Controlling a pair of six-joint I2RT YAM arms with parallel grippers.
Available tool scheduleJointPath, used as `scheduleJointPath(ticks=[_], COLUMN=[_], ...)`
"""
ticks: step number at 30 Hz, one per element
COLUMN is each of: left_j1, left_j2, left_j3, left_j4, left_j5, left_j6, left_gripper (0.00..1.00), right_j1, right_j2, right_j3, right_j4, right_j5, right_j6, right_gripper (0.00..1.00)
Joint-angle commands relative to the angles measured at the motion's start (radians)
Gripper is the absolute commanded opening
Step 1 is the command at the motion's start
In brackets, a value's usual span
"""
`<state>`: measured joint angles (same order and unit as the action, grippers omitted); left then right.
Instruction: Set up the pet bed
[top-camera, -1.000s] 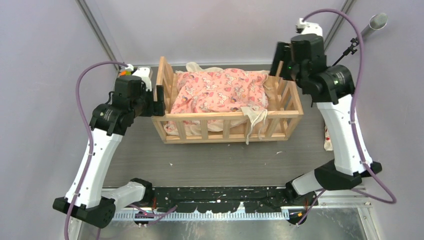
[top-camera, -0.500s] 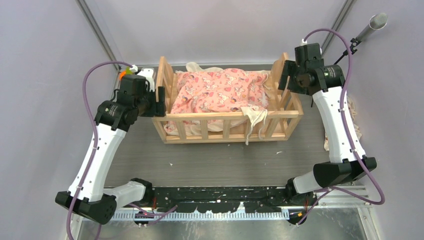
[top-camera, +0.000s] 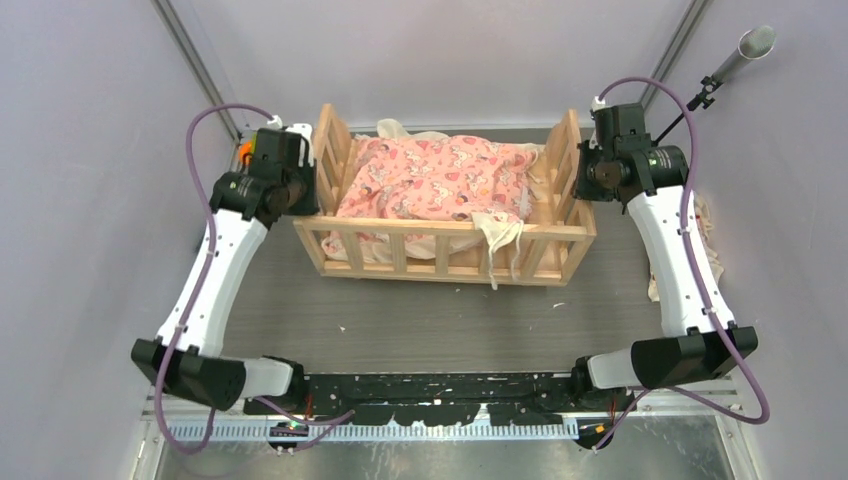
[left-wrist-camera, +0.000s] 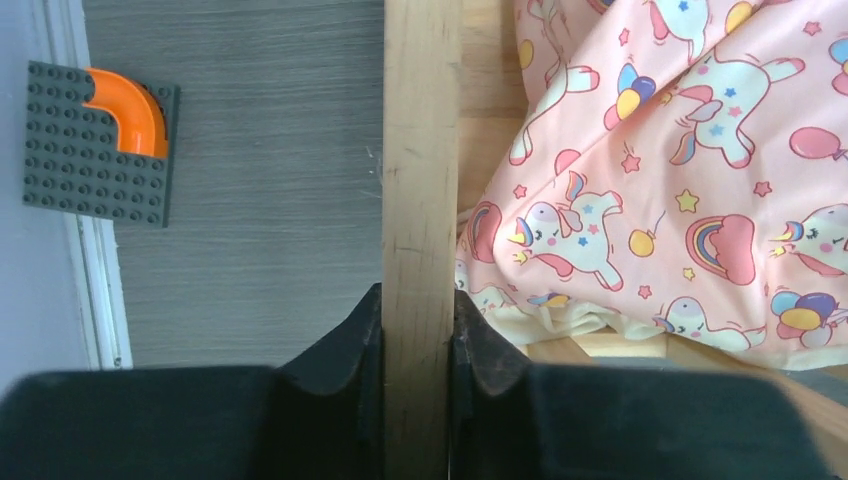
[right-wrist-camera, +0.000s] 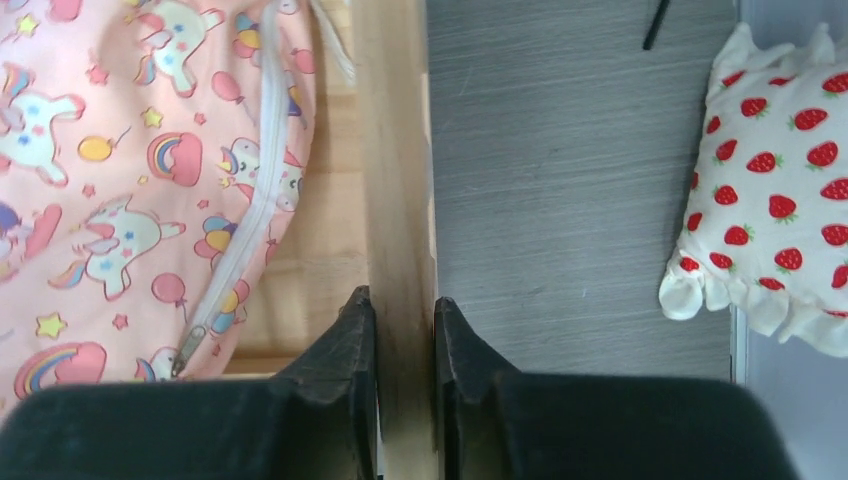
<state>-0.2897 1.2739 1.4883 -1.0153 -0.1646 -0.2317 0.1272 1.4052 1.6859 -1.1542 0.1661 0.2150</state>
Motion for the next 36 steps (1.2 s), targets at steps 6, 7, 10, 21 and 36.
scheduleJointPath(ticks=[6,7,10,21,36], left_j1=[0.058,0.059,0.062,0.217,0.245], left_j2=[0.298,0.339,0.449,0.705,0.547], left_j3=[0.37,0.418,0.551,0.815,0.788], left_j4=[0.027,0.026,0.035,0.083,0.123], left_j5=[-0.017,-0.022,-0.04,0.006,0.157], left_j6=[0.069,0.082,0.133,0.107,0.02], left_gripper=[0.0,0.0,0.0,0.14,0.84], right_j1=[0.06,0.09,0.22,0.584,0.601], right_j2=[-0.136,-0.145,-0.175,-0.297,-0.297], right_j3=[-0.073,-0.074,-0.087,-0.297,-0.059], right_j4=[0.116,0.117,0.122,0.29,0.072], right_j5=[-0.209,-0.206,-0.141,0.012,0.322], right_j6=[0.193,0.209,0.252,0.568,0.418], right_gripper=[0.01,0.01,0.01,0.1,0.75])
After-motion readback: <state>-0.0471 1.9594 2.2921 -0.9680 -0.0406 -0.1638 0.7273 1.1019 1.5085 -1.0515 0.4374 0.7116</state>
